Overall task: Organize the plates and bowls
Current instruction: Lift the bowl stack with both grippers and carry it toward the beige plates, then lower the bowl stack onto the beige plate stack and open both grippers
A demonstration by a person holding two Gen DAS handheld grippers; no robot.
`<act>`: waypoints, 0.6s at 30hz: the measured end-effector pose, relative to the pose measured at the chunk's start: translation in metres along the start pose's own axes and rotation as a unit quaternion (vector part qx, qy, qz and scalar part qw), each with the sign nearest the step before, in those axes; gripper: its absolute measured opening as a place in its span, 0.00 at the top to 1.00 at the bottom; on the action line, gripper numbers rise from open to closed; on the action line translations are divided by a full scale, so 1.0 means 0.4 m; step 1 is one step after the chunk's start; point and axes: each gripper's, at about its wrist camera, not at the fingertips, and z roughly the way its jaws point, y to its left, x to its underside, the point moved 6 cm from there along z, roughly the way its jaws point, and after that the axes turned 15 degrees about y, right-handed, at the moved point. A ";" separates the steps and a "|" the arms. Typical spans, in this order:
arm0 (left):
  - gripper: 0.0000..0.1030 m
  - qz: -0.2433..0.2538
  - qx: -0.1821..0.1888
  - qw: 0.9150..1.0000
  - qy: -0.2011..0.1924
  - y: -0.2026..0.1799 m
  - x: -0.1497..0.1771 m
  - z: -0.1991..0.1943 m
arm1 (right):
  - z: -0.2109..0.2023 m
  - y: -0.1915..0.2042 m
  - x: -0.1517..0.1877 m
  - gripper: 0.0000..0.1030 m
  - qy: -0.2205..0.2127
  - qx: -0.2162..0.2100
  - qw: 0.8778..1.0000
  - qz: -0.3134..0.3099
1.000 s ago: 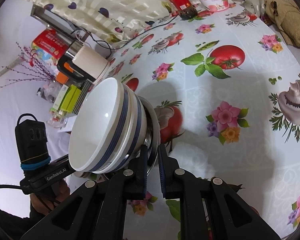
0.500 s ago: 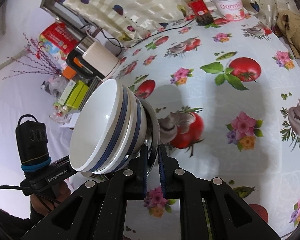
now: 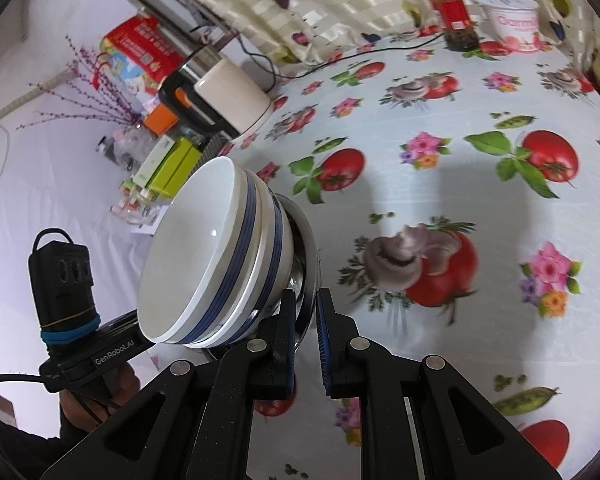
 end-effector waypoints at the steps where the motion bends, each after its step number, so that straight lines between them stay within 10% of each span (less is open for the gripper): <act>1: 0.87 -0.003 -0.001 1.000 -0.001 0.007 0.003 -0.003 | 0.007 0.010 -0.003 0.88 0.003 -0.001 1.000 -0.004; 18: 0.87 -0.057 -0.024 0.998 -0.023 0.145 0.030 -0.066 | 0.113 0.136 -0.045 0.88 0.044 -0.011 0.998 -0.052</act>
